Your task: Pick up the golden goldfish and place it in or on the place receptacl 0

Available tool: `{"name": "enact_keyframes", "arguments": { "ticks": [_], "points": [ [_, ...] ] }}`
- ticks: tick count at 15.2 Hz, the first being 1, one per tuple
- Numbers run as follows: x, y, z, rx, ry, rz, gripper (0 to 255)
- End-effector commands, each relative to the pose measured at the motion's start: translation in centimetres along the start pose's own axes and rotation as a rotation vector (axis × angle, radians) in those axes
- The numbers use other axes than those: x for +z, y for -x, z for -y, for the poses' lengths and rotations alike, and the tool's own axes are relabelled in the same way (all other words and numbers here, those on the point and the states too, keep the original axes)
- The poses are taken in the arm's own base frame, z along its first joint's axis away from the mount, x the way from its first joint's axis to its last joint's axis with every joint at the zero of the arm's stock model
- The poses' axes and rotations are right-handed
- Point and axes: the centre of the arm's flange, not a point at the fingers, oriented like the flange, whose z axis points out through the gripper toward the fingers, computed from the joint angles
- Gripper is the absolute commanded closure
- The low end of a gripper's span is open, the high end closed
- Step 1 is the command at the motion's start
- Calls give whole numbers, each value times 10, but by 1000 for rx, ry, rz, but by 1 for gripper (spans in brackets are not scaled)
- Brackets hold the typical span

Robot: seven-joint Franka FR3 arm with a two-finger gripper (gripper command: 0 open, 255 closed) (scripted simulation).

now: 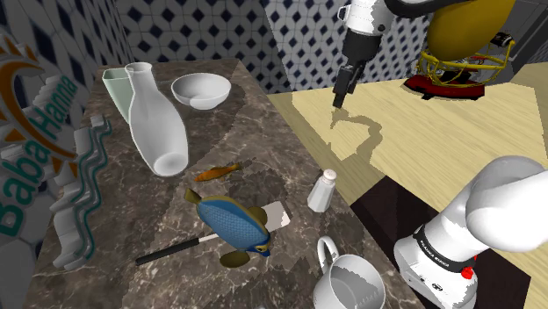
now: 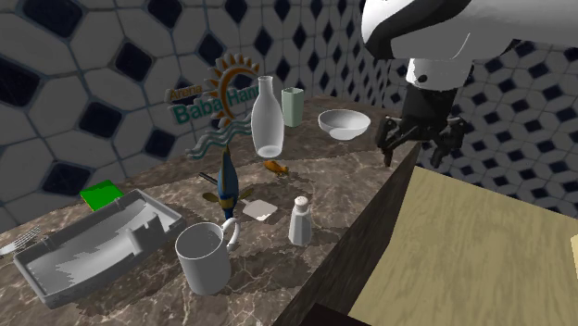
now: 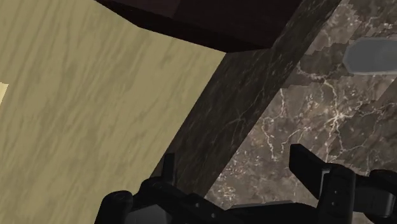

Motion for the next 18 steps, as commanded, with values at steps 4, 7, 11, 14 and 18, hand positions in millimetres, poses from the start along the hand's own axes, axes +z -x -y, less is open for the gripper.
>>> {"name": "enact_keyframes", "arguments": {
  "ticks": [4, 7, 11, 14, 18],
  "points": [
    [18, -49, 39, -154, -14, 14, 0],
    [29, -76, 67, -245, -21, 22, 0],
    [42, -108, 107, -367, -32, 34, 0],
    [52, -129, 139, -459, -40, 42, 0],
    [66, -152, 186, -581, -50, 53, 0]
  ]
}}
